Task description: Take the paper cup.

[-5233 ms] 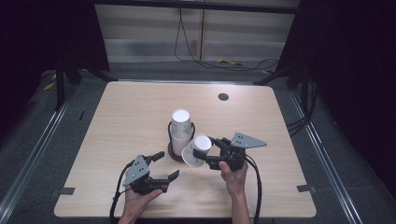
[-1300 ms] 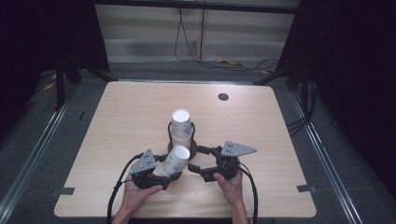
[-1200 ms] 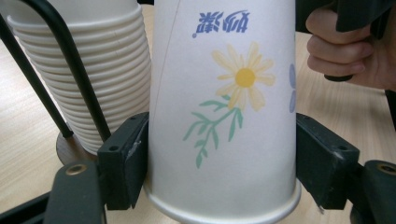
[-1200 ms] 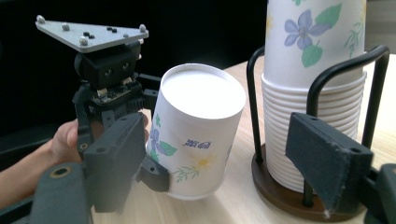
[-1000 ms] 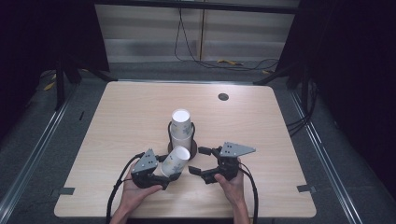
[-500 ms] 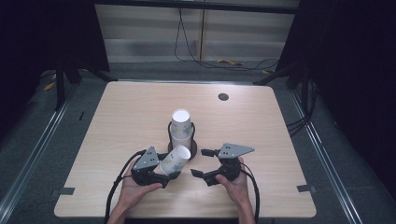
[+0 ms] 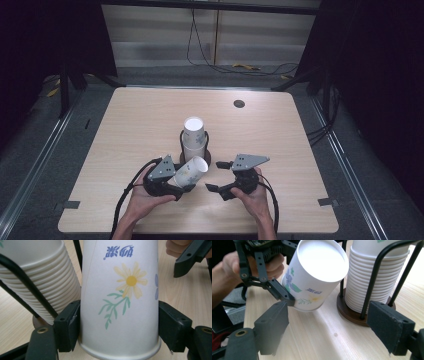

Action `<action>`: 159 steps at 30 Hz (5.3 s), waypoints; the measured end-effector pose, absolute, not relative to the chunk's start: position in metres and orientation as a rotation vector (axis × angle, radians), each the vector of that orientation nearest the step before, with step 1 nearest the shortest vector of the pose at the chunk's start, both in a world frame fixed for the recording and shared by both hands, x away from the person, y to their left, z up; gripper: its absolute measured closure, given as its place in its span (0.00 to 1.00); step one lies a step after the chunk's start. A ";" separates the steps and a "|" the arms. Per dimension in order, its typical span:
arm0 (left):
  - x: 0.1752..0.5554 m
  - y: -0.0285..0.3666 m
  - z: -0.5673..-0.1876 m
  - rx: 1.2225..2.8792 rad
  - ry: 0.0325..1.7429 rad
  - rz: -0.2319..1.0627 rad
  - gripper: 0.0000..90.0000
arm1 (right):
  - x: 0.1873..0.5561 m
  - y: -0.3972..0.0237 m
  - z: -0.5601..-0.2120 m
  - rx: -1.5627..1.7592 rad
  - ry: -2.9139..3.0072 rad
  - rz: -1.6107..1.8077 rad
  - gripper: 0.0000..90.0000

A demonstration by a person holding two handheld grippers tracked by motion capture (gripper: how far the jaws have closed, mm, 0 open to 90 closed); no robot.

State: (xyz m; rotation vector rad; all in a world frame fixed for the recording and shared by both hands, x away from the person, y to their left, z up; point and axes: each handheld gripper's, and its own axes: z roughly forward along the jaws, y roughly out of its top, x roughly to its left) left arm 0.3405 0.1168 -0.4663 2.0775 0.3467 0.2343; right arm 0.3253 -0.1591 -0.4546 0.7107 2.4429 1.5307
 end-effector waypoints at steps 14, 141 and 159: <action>0.343 0.110 -0.470 2.176 0.316 0.209 0.30 | 0.328 -0.153 -0.457 0.692 2.531 1.377 0.20; 0.337 0.110 -0.466 2.085 0.285 0.203 0.18 | 0.345 -0.147 -0.451 0.604 2.841 1.221 0.39; 0.332 0.124 -0.471 1.932 0.342 0.201 0.17 | 0.343 -0.161 -0.462 0.678 2.700 1.416 0.39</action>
